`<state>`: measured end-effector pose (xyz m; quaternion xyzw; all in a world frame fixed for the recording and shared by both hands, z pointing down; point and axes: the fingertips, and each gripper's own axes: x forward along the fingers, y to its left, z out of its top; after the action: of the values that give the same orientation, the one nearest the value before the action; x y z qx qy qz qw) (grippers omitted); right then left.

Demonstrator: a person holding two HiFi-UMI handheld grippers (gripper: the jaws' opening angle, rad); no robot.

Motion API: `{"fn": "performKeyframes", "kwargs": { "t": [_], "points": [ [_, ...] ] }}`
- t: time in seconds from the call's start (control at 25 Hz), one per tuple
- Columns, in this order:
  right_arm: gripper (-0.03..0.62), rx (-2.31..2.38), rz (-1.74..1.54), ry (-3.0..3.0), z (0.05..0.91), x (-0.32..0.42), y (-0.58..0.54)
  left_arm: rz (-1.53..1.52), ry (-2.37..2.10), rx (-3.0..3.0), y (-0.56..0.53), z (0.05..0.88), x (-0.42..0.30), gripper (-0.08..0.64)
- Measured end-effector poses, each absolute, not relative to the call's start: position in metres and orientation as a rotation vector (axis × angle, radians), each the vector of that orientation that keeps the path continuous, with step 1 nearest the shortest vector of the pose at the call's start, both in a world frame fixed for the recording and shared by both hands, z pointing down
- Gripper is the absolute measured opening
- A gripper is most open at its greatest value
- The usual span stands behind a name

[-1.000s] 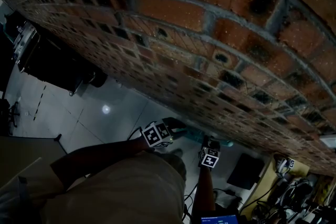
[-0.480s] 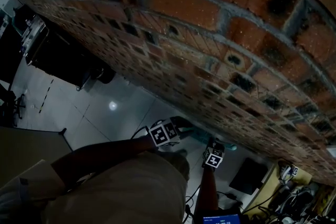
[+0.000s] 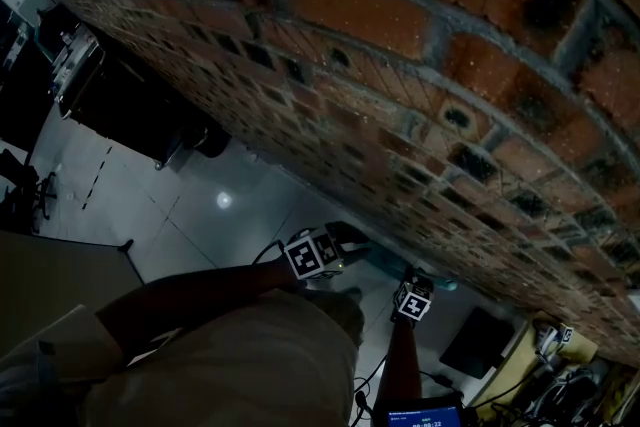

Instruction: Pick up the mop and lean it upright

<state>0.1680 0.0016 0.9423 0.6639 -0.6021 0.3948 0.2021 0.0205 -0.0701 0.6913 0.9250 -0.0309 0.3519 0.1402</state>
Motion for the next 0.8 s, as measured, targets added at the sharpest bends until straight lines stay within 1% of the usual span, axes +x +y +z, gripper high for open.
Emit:
{"fn": "performKeyframes", "kwargs": {
  "t": [0.8],
  "points": [
    [0.129,1.747,1.126,-1.648,0.98,0.171,0.003,1.075,-0.153,2.643,-0.079,0.699,-0.006,0.094]
  ]
}}
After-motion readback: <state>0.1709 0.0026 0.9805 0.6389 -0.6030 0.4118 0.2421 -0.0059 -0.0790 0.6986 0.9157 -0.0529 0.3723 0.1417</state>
